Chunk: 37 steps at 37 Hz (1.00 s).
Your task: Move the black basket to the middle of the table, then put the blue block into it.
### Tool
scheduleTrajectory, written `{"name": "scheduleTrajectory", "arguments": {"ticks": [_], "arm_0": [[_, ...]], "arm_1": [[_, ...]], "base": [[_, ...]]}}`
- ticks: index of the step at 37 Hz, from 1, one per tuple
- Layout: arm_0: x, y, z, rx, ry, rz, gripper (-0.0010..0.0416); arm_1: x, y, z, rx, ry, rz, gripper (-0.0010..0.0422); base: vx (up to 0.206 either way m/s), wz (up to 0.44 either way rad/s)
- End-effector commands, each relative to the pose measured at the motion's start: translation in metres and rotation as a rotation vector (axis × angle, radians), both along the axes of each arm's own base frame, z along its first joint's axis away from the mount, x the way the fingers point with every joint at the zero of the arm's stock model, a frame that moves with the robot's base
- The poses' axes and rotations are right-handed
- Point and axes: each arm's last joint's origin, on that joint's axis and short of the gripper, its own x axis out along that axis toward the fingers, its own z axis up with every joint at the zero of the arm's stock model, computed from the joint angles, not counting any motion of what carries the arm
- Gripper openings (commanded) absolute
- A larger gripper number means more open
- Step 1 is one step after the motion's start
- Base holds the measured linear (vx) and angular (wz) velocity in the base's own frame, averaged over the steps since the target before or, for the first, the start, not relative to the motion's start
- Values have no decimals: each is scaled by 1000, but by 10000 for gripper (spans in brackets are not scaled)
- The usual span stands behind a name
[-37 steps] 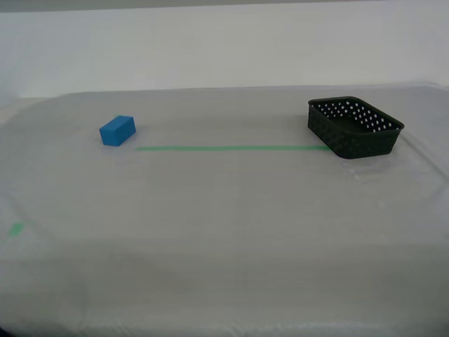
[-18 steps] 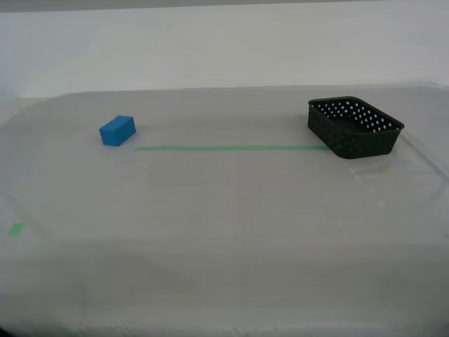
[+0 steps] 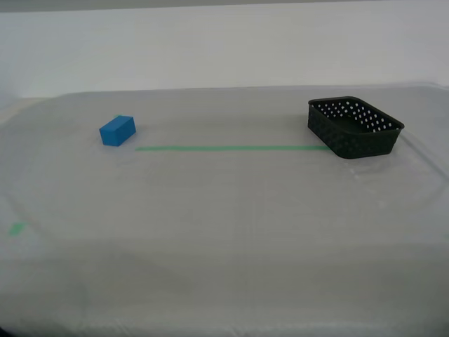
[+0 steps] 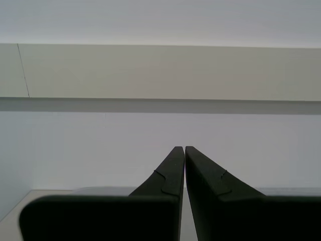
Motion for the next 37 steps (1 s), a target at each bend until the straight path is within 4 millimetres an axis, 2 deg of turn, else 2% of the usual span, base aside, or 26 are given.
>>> {"name": "scheduleTrajectory", "arguments": {"ticks": [1, 37], "arm_0": [[0, 0, 0, -1, -2, 3, 1], [0, 0, -4, 0, 48, 3, 0]], "arm_1": [[0, 0, 1, 2, -5, 1, 0], [0, 0, 1, 2, -5, 1, 0]], "base": [[0, 0], [0, 0]]}}
